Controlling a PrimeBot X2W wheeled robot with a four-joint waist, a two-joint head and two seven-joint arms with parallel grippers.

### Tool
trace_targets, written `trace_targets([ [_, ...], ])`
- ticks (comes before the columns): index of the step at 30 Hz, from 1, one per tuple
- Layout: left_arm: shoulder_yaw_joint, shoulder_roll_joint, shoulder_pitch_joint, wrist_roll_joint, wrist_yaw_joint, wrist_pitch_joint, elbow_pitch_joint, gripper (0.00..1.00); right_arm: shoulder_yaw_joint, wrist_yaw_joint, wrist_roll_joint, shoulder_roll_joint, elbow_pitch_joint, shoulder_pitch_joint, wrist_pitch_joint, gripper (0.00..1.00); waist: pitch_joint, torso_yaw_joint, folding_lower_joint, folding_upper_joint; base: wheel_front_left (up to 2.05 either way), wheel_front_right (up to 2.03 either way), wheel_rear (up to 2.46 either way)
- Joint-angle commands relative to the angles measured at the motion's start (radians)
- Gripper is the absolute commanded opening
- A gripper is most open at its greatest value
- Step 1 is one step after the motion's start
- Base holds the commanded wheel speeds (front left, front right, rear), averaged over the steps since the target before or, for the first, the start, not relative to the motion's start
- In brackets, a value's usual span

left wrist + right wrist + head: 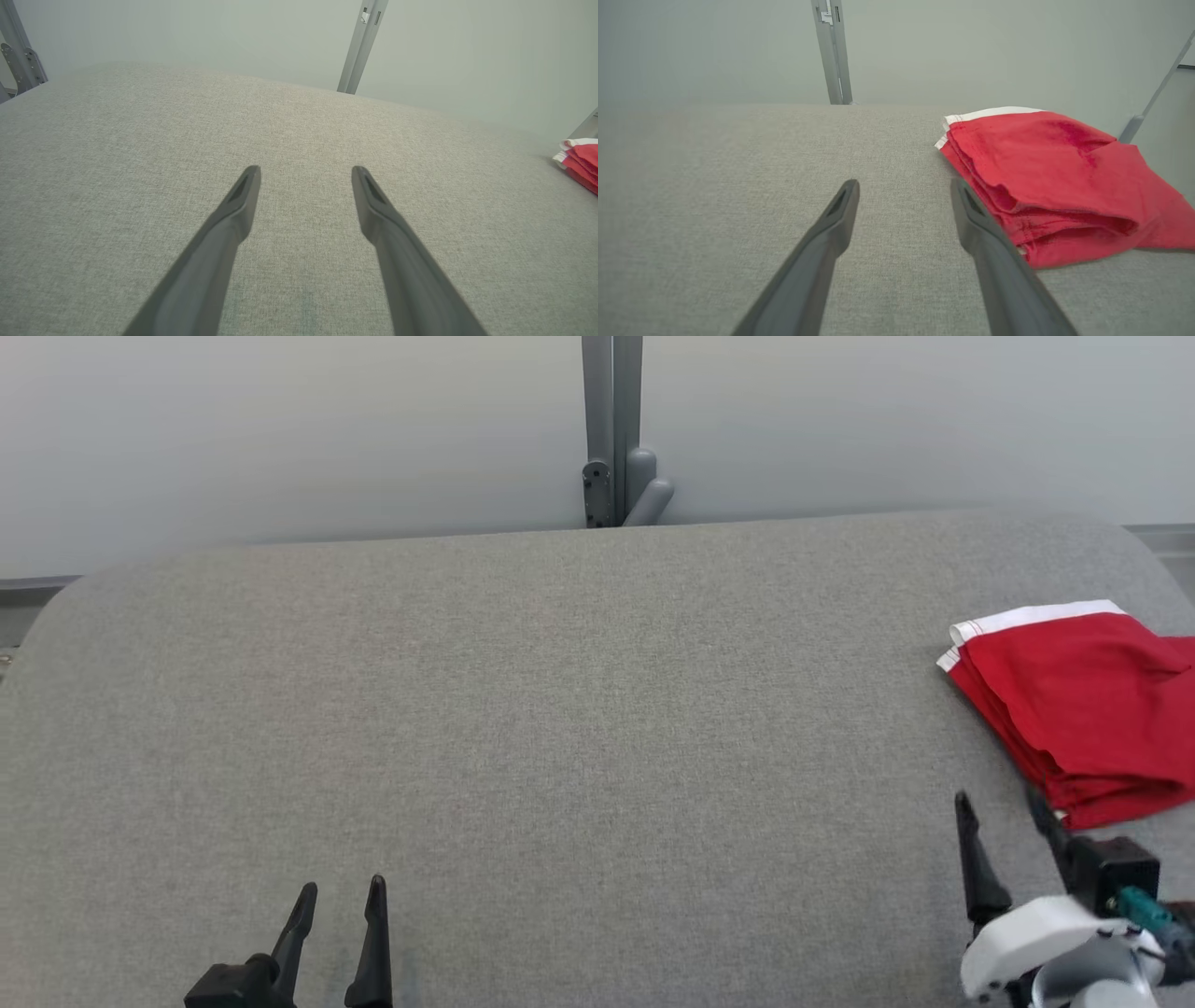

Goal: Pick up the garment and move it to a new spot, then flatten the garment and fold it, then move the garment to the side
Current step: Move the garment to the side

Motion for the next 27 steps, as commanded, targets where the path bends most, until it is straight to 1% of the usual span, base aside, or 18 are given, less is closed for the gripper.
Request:
trace_targets([
  [1, 0.000, 0.003, 0.015, 0.007, -0.003, 0.000, 0.007, 1.00, 0.016, -0.001, -0.018, 0.017, 0.030, 0.031, -0.027, 1.00, -0.035, 0.026, 0.0000, 0.0049, 0.00, 0.00, 0.00],
  [6, -0.002, 0.002, 0.010, 0.007, -0.003, 0.000, 0.019, 1.00, 0.050, -0.001, -0.071, 0.052, 0.082, 0.069, -0.066, 1.00, -0.045, 0.037, 0.0000, 0.0049, 0.00, 0.00, 0.00],
  [8, 0.004, 0.001, 0.004, 0.003, -0.003, 0.000, 0.022, 1.00, 0.045, -0.001, -0.097, 0.062, 0.039, 0.071, -0.067, 1.00, -0.046, 0.038, 0.0000, 0.0049, 0.00, 0.00, 0.00],
  [12, -0.003, 0.000, -0.010, -0.005, -0.003, 0.000, 0.032, 1.00, -0.016, -0.001, -0.145, 0.087, -0.039, 0.094, -0.066, 1.00, -0.044, 0.039, 0.0000, 0.0049, 0.00, 0.00, 0.00],
  [15, -0.013, 0.004, -0.025, -0.011, -0.003, 0.000, 0.045, 1.00, -0.050, -0.001, -0.168, 0.092, -0.074, 0.104, -0.066, 1.00, -0.043, 0.041, 0.0000, 0.0049, 0.00, 0.00, 0.00],
  [21, -0.027, 0.007, -0.046, -0.022, -0.003, 0.000, 0.055, 1.00, -0.062, -0.001, -0.142, 0.095, -0.110, 0.107, -0.067, 1.00, -0.041, 0.036, 0.0000, 0.0049, 0.00, 0.00, 0.00],
  [27, -0.041, 0.013, -0.052, -0.032, -0.003, 0.000, 0.072, 1.00, -0.064, -0.001, -0.132, 0.095, -0.107, 0.097, -0.067, 1.00, -0.039, 0.032, 0.0000, 0.0049, 0.00, 0.00, 0.00],
])
